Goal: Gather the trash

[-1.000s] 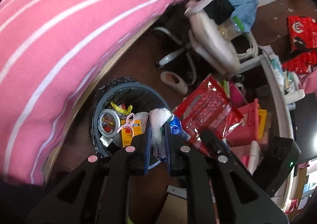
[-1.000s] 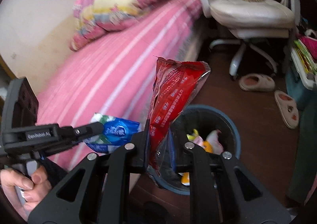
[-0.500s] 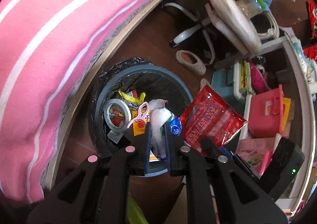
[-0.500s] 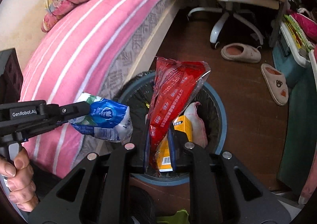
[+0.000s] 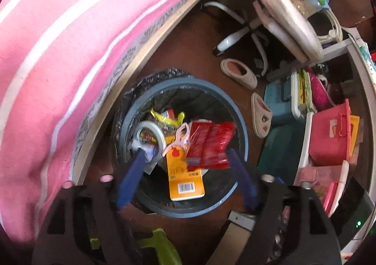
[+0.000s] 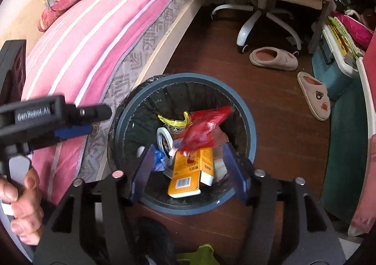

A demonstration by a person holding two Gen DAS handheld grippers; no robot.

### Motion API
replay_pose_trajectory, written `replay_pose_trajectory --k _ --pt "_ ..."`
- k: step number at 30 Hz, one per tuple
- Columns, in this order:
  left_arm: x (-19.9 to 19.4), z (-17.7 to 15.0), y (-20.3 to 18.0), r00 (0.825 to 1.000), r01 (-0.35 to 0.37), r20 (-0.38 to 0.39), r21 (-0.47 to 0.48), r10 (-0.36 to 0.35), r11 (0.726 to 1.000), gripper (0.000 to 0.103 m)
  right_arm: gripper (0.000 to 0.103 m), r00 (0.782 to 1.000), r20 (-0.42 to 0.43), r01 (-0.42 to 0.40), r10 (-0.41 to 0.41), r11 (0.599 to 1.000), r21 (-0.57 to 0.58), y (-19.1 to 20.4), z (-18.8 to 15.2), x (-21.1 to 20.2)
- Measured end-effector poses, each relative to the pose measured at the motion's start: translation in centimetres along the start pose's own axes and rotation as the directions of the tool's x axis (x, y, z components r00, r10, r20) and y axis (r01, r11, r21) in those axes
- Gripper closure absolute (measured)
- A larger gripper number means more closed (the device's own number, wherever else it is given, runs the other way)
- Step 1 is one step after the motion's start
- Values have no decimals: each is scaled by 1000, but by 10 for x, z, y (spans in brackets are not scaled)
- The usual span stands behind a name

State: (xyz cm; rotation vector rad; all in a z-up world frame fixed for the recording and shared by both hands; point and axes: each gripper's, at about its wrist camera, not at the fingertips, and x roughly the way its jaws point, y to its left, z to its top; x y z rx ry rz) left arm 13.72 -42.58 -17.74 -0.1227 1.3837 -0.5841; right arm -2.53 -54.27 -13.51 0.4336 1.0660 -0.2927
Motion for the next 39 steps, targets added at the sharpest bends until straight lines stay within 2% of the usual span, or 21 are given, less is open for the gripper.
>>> replay_pose_trajectory --k 3,4,7,10,12,14,18,21,24,25,27,29,31,32,37,39 --pt "-17 -1 -4 999 -20 49 2 19 1000 15 22 999 41 -12 12 1000 -2 5 1 -20" --pt "-27 -3 -8 996 -42 79 17 41 999 15 18 999 52 -12 13 1000 -5 6 1 -24" --pt "-64 -10 -20 982 -56 185 76 41 995 14 15 994 109 -21 25 999 -42 22 3 -49" --pt "-98 -19 -22 966 -34 257 93 9 995 13 14 987 152 -37 46 997 -66 32 5 -70" --pt "-123 -26 -21 949 -19 314 92 -11 996 13 14 978 196 -56 73 994 -89 46 7 -93" --pt "-153 -36 -18 921 -21 388 89 -16 996 13 13 969 227 -69 94 991 -113 58 10 -110" --pt "-212 -57 -9 852 -19 524 80 -25 997 12 12 943 299 -95 145 980 -175 88 10 -151" --pt "-256 -74 4 805 -48 593 50 9 998 9 11 917 348 -116 195 965 -236 115 7 -180" --pt "-291 -88 20 774 -79 631 19 50 997 9 9 893 379 -123 243 941 -314 147 2 -205" --pt "-308 -96 29 755 -92 652 -6 74 996 8 9 885 386 -126 262 931 -342 158 0 -213" --pt "-327 -105 45 729 -115 674 -50 118 992 7 9 866 396 -139 305 908 -395 181 -6 -227" --pt "-351 -117 63 693 -135 700 -109 173 985 6 7 848 400 -156 348 885 -439 204 -11 -239" --pt "-374 -132 83 659 -141 719 -169 220 975 6 7 837 394 -171 381 865 -472 224 -16 -246" --pt "-381 -138 90 648 -143 724 -190 237 971 6 7 831 385 -181 402 850 -496 237 -20 -249" --pt "-417 -166 130 574 -184 736 -311 359 933 6 7 822 338 -198 458 787 -585 290 -39 -252" --pt "-427 -175 144 556 -189 732 -351 395 917 6 7 820 311 -211 481 758 -618 313 -49 -251"
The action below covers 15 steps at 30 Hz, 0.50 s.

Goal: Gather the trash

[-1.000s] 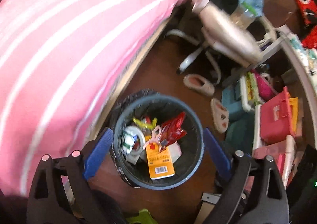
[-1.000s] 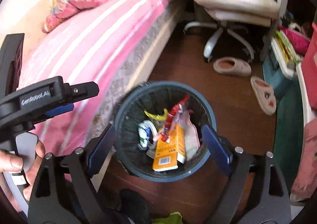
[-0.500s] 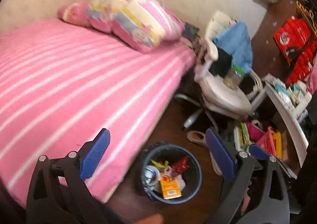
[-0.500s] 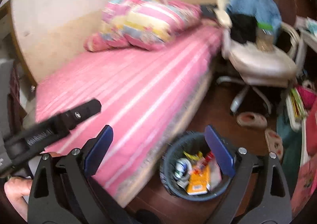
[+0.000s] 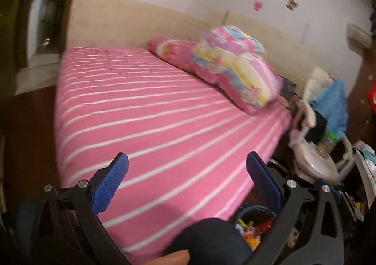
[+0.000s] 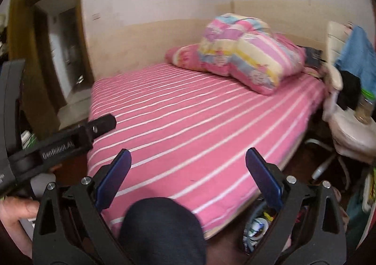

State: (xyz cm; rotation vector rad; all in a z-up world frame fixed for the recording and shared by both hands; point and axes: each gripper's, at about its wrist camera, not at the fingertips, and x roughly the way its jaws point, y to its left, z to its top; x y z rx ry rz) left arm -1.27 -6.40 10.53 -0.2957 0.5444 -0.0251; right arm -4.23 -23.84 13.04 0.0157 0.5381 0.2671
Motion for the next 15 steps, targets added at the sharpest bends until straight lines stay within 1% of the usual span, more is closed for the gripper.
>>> replay_pose_trajectory --k 2,5,9,12,15 --pt "-4 3 18 999 -36 3 -25 36 999 6 7 1000 -10 -26 26 999 -21 19 1 8" --pt "-10 3 41 998 -57 13 -60 57 997 6 7 998 -33 -62 61 997 -54 46 -1 18" --pt "-16 3 64 997 -76 15 -88 77 993 6 7 995 -55 -88 83 992 -89 75 -5 29" --pt "-17 2 72 996 -86 21 -94 89 992 6 7 993 -71 -102 95 990 -96 86 -10 35" --pt "-21 1 73 994 -98 47 -78 102 992 6 6 992 -80 -105 97 989 -103 94 -14 36"
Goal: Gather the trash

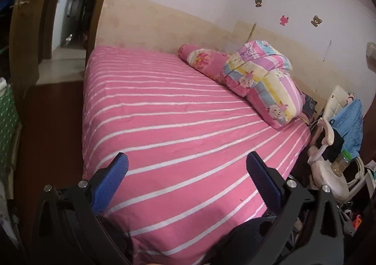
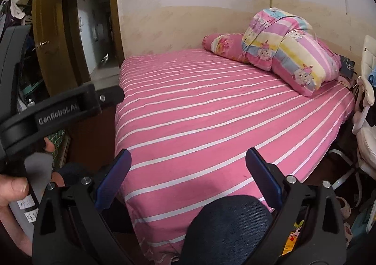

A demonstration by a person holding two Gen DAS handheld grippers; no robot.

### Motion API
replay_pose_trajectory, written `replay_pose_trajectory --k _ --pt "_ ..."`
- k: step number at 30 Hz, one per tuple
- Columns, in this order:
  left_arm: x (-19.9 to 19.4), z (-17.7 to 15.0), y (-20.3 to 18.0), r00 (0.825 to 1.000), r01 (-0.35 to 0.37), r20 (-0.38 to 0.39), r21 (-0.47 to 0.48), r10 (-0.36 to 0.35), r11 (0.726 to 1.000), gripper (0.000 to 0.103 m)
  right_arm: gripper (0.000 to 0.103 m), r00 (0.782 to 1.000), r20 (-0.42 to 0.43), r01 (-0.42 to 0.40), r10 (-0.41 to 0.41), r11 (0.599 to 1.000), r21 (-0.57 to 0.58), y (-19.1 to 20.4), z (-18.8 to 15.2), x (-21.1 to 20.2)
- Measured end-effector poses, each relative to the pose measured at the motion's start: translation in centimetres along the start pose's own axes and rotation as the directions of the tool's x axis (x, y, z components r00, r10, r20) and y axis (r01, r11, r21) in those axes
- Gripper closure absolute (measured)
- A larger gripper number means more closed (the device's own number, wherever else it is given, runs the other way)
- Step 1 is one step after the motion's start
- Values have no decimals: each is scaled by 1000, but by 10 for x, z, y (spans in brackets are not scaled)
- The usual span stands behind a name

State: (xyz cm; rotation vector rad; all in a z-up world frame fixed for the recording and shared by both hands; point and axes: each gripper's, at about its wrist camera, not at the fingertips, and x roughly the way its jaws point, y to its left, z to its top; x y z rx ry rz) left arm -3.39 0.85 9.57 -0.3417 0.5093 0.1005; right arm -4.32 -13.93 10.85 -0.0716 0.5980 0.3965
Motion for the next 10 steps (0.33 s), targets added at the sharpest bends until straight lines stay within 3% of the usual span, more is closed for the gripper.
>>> replay_pose_trajectory --k 10 --pt "-5 1 -10 998 32 -54 -6 -32 999 6 7 1000 14 6 -6 999 33 -10 -4 -15"
